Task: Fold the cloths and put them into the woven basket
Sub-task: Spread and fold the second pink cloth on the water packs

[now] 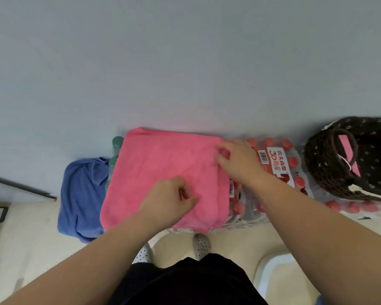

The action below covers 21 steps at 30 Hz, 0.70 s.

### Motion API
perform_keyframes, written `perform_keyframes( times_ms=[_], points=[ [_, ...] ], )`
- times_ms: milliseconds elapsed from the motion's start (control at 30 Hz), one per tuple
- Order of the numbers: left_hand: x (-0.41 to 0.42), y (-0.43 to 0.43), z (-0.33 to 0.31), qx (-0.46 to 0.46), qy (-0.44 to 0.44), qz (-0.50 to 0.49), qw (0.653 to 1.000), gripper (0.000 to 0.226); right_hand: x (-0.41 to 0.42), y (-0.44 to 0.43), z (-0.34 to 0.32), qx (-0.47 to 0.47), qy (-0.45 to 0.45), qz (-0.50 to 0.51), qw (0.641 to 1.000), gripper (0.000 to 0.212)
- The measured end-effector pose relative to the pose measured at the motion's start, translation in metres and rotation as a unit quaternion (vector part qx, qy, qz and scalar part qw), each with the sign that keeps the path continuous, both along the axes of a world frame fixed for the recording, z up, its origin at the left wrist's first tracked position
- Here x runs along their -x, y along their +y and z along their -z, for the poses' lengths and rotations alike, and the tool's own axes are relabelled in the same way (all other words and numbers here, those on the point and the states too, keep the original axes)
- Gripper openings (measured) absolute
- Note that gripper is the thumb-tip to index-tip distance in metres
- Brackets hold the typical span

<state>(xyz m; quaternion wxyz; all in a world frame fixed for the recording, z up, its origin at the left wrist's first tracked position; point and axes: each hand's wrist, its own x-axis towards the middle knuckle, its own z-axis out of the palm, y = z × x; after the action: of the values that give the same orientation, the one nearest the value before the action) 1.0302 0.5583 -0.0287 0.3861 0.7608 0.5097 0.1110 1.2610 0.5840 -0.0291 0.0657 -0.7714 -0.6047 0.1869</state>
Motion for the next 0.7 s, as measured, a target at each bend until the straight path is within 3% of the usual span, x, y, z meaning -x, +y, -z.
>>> perform_keyframes(
  times_ms=[200, 400, 533, 700],
  points=[
    [-0.06, -0.033, -0.001, -0.01, 0.102, -0.004, 0.995, 0.036, -0.03, 0.004, 0.013, 0.019, 0.039, -0.125, 0.991, 0.056],
    [-0.087, -0.051, 0.001, -0.036, 0.216, -0.053, 0.974, 0.035, -0.047, 0.015, 0.022, 0.031, 0.052, -0.183, 0.981, 0.059],
    [-0.09, -0.058, 0.009, -0.068, 0.23, -0.06, 0.969, 0.035, -0.051, 0.01, 0.017, -0.036, 0.071, -0.164, 0.983, 0.048],
    [-0.095, -0.061, 0.012, -0.069, 0.245, -0.079, 0.964, 0.026, -0.047, -0.003, 0.015, -0.021, 0.044, -0.2, 0.979, 0.044]
  ],
)
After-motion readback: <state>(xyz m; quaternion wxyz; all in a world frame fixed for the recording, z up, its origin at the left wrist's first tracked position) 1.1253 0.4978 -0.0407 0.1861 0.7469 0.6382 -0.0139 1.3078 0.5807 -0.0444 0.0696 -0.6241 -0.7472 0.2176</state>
